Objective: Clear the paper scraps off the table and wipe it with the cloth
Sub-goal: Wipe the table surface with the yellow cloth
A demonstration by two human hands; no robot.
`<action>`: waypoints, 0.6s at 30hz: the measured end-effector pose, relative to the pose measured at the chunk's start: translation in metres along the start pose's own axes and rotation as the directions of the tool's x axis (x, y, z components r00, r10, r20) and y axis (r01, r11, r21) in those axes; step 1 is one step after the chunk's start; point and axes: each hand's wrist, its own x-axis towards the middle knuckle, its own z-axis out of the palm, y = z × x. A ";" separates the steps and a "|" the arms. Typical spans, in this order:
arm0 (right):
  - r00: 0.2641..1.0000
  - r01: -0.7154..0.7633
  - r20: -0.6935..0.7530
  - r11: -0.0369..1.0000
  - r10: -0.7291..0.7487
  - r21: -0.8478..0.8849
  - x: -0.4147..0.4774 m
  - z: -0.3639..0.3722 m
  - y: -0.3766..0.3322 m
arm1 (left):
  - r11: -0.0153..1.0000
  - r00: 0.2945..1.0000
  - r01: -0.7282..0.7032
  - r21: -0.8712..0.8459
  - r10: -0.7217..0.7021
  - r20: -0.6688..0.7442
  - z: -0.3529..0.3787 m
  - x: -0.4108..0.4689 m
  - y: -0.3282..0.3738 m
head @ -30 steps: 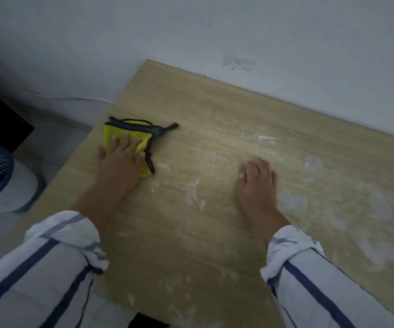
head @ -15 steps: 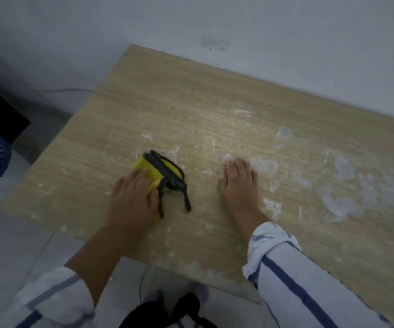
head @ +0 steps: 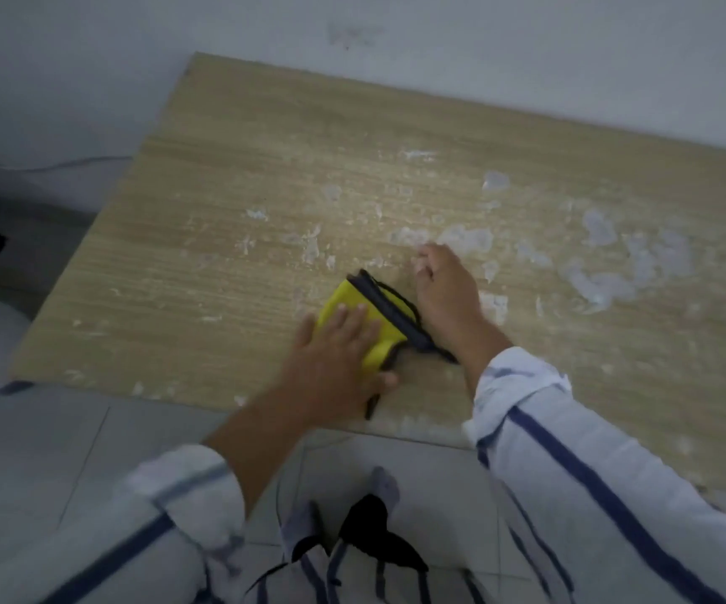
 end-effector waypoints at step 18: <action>0.927 -0.367 -0.194 0.880 0.320 -0.301 -0.152 -0.031 0.090 | 0.954 0.936 0.300 -0.004 -0.295 -0.194 0.008 0.016 -0.027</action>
